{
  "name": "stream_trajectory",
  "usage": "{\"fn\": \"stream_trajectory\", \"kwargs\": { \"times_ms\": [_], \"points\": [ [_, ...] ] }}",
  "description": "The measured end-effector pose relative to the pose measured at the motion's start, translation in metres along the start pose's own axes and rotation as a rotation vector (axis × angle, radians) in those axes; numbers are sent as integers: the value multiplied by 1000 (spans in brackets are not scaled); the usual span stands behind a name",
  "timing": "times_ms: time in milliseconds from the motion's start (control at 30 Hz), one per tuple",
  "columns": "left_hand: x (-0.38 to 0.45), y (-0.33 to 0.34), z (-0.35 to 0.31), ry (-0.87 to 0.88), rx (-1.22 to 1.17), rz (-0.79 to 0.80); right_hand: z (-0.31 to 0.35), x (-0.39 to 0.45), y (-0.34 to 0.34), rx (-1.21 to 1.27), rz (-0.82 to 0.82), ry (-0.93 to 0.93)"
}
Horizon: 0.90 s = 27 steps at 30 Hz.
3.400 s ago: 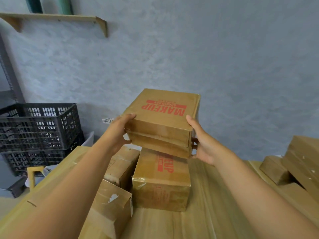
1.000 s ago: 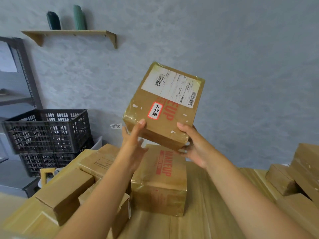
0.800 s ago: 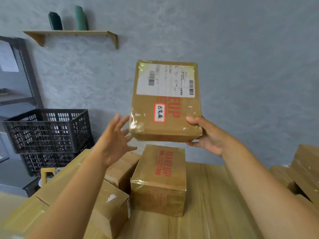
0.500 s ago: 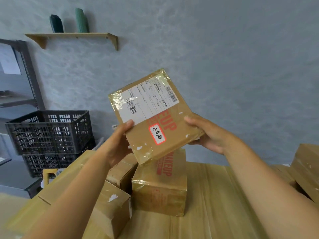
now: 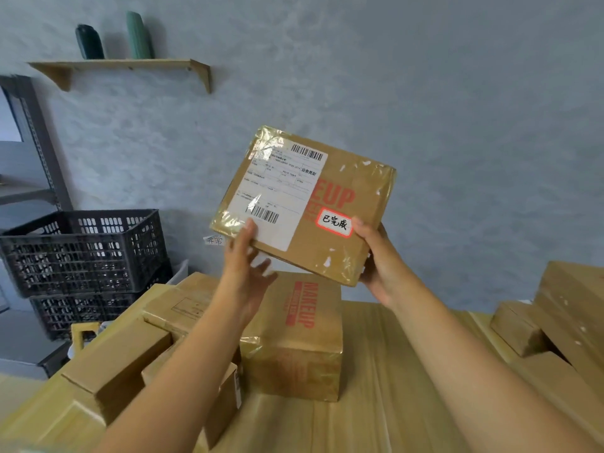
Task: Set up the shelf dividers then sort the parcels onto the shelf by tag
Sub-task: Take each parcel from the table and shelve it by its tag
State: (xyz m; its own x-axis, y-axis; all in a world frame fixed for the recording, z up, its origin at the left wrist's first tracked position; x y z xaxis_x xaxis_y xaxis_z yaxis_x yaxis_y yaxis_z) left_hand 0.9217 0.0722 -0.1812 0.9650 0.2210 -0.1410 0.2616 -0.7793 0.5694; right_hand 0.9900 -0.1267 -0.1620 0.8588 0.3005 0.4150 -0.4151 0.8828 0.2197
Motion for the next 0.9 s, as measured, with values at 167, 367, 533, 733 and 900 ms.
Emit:
{"fn": "stream_trajectory", "kwargs": {
  "times_ms": [167, 367, 533, 733, 900],
  "points": [
    [1, -36, -37, 105, 200, -103, 12, -2, -34, 34, -16, 19],
    [-9, -32, -28, -126, 528, 256, 12, -18, -55, 57, 72, 157],
    [-19, -14, -10, -182, 421, 307, 16, -25, -66, 46, 91, 131],
    [-22, 4, 10, -151, 330, 301, 18, -41, -73, 71, 5, 107],
    [-22, 11, 25, -143, 280, 359, 29, -70, -77, 9, -71, 76]
  ]
}}
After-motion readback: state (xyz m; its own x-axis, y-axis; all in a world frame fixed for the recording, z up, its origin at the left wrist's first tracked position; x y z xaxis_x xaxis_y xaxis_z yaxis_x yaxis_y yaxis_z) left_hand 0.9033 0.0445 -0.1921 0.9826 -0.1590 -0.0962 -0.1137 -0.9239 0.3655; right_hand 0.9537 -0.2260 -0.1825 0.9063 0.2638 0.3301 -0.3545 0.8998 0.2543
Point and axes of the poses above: each hand's wrist, its own x-axis towards the middle knuckle, its own y-axis out of the palm, z = x × y, the point moved 1 cm from there along x, towards the middle knuckle, and after that the axes turned 14 degrees about -y, right-handed, at the moved point
